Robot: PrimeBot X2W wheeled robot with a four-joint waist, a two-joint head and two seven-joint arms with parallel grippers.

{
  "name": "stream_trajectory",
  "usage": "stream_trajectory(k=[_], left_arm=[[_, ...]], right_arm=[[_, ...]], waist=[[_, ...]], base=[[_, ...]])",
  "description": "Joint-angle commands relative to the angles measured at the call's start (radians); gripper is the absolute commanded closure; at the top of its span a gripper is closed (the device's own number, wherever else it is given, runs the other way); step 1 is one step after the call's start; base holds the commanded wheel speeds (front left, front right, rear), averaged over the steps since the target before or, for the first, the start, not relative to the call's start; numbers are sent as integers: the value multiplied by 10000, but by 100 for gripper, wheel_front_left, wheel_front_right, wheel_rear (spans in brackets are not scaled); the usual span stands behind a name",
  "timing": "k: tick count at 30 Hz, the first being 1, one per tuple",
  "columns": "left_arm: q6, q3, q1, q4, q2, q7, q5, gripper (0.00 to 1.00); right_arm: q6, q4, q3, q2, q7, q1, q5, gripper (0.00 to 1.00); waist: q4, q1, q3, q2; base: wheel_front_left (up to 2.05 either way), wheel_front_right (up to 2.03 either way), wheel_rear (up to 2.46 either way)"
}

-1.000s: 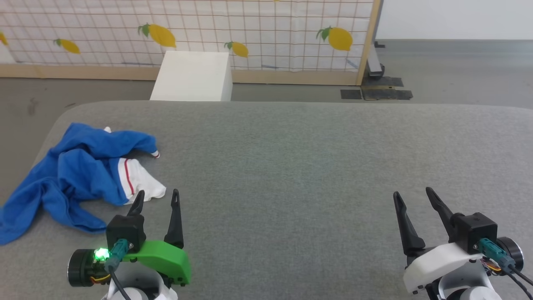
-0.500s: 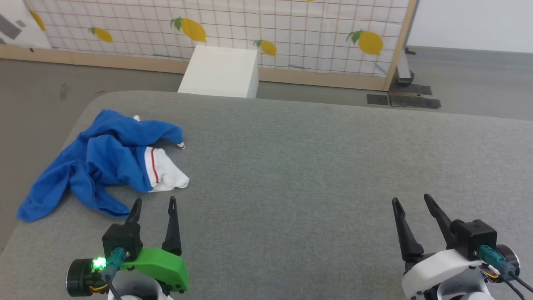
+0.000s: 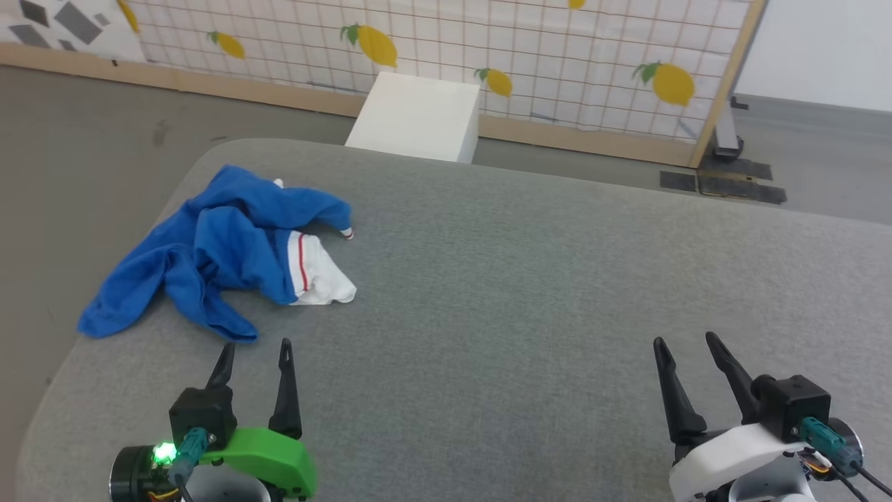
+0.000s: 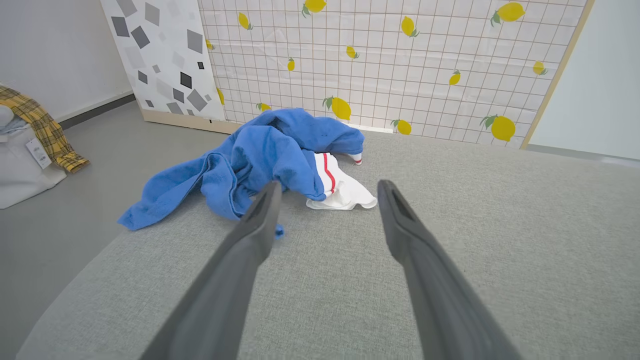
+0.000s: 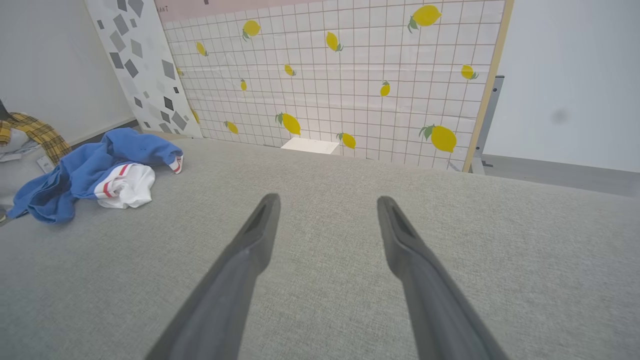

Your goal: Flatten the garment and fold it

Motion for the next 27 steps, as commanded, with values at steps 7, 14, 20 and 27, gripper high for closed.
stream_trajectory(k=[7,14,20,27], left_arm=[[176,-56,272,41,170,-208,-220,0],[306,-131,372,71,243,-350,-357,0],[419,-196,459,75,299,-461,-445,0],[553,-261,561,80,376,-582,-572,0]], right_arm=[[-10,193,76,11,-241,139,286,0],[-11,351,127,13,-406,193,473,0],[-12,480,156,14,-529,228,599,0],[-13,610,199,16,-675,270,765,0]], waist=[[468,0,-8,0],[869,0,-32,0],[1174,0,-48,0],[1540,0,-63,0]], base=[[0,0,0],[0,0,0],[0,0,0],[0,0,0]])
